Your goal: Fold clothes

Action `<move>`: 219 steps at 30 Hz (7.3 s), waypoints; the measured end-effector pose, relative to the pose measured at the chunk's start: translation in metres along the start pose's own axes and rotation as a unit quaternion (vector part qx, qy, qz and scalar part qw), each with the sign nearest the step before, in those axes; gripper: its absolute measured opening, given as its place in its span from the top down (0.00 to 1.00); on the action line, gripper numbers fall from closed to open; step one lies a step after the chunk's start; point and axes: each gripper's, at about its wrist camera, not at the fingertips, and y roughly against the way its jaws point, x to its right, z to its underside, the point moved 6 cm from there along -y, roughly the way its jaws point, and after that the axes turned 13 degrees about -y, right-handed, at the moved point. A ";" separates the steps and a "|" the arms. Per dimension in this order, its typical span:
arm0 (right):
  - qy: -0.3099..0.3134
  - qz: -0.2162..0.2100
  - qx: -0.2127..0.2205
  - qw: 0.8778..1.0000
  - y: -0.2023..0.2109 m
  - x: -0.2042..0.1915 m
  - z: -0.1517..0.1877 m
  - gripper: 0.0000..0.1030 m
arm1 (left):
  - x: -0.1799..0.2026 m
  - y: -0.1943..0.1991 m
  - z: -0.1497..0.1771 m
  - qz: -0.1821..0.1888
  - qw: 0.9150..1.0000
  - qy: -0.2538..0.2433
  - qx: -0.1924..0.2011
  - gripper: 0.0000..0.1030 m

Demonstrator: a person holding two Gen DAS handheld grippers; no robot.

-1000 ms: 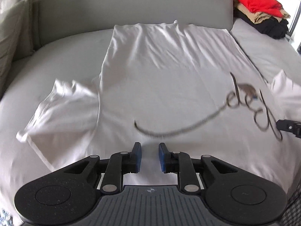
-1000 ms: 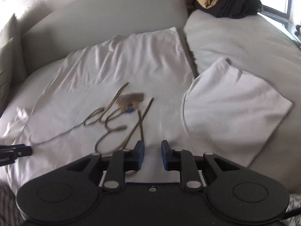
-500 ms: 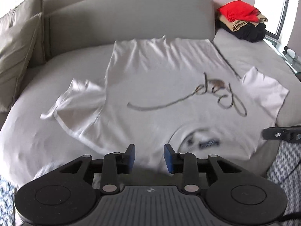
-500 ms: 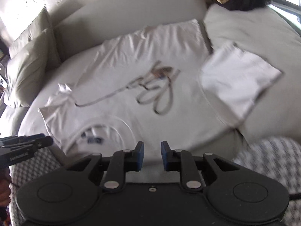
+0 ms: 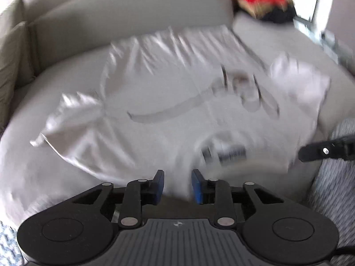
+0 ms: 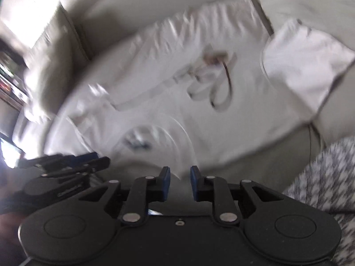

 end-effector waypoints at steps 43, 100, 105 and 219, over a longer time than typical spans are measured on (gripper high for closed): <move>-0.092 0.059 0.213 0.971 -0.218 0.137 -0.447 0.84 | -0.247 -0.335 -0.244 -0.063 0.988 0.141 0.008 0.87; -0.119 0.067 0.221 0.966 -0.149 0.113 -0.278 0.93 | -0.209 -0.190 -0.107 -0.229 0.963 0.143 -0.025 0.92; -0.097 -0.038 0.162 0.981 -0.151 0.076 -0.251 0.90 | -0.170 -0.179 -0.116 -0.116 0.985 0.119 0.034 0.83; -0.160 0.070 0.294 0.940 0.056 0.145 -0.127 0.97 | 0.032 -0.020 0.009 -0.032 0.996 0.081 -0.033 0.30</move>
